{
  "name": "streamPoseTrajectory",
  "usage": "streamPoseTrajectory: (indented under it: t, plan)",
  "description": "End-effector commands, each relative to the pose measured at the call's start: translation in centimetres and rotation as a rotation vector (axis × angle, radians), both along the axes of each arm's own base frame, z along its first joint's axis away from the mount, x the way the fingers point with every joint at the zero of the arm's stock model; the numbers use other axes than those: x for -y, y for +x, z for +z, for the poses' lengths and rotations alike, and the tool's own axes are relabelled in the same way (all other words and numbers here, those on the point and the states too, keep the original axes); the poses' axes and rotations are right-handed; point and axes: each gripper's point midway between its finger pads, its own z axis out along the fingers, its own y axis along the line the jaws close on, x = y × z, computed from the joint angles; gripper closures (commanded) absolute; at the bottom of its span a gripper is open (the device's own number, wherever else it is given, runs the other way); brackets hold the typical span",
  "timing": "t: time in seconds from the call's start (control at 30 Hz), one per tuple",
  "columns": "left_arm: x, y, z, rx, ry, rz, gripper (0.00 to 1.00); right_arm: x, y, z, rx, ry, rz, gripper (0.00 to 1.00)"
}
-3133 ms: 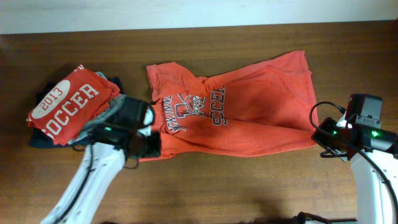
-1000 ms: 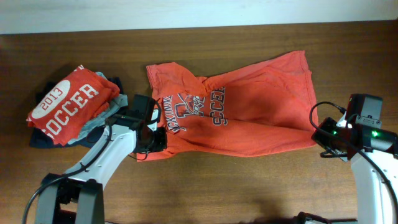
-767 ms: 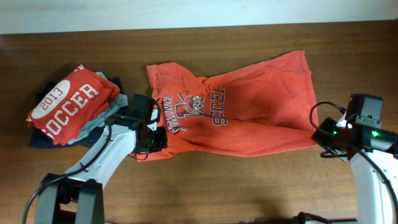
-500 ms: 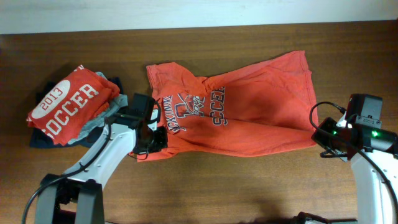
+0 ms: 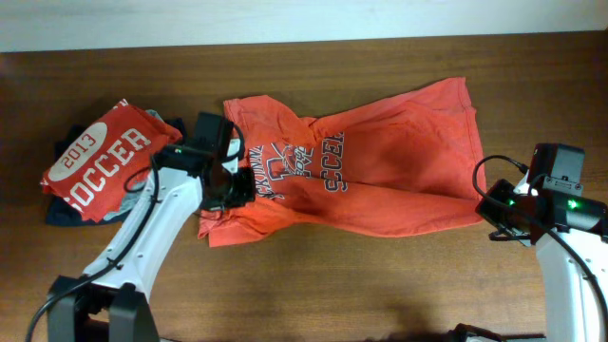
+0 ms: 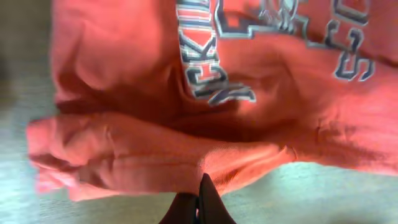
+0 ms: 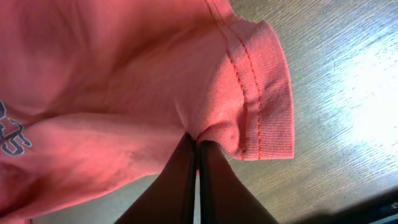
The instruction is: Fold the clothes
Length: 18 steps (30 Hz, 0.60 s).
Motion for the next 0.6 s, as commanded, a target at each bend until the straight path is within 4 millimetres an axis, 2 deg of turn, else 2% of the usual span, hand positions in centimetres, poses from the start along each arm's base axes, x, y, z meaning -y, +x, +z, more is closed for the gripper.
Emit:
streamPoseTrajectory:
  t: [0.0, 0.1, 0.2, 0.37, 0.57]
  plan:
    - [-1.1, 2.0, 4.3, 0.143, 0.055, -0.006, 0.99, 0.1, 0.5, 1.1, 0.032, -0.019, 0.011, 0.96]
    - [-1.7, 2.8, 8.5, 0.267, 0.074, -0.007, 0.99, 0.1, 0.6, 1.3, 0.039, -0.021, 0.014, 0.96]
    - [-2.3, 2.8, 13.0, 0.392, 0.076, 0.015, 0.99, -0.5, 1.0, 2.7, 0.078, -0.023, 0.096, 0.96]
    - [-3.3, 1.3, 19.9, 0.565, 0.071, 0.038, 1.0, -0.8, 0.4, 7.3, 0.157, -0.055, 0.115, 0.96]
    - [-5.0, -2.2, 28.5, 0.767, 0.083, 0.056, 1.0, -1.5, -1.1, 14.1, 0.297, -0.108, 0.128, 0.96]
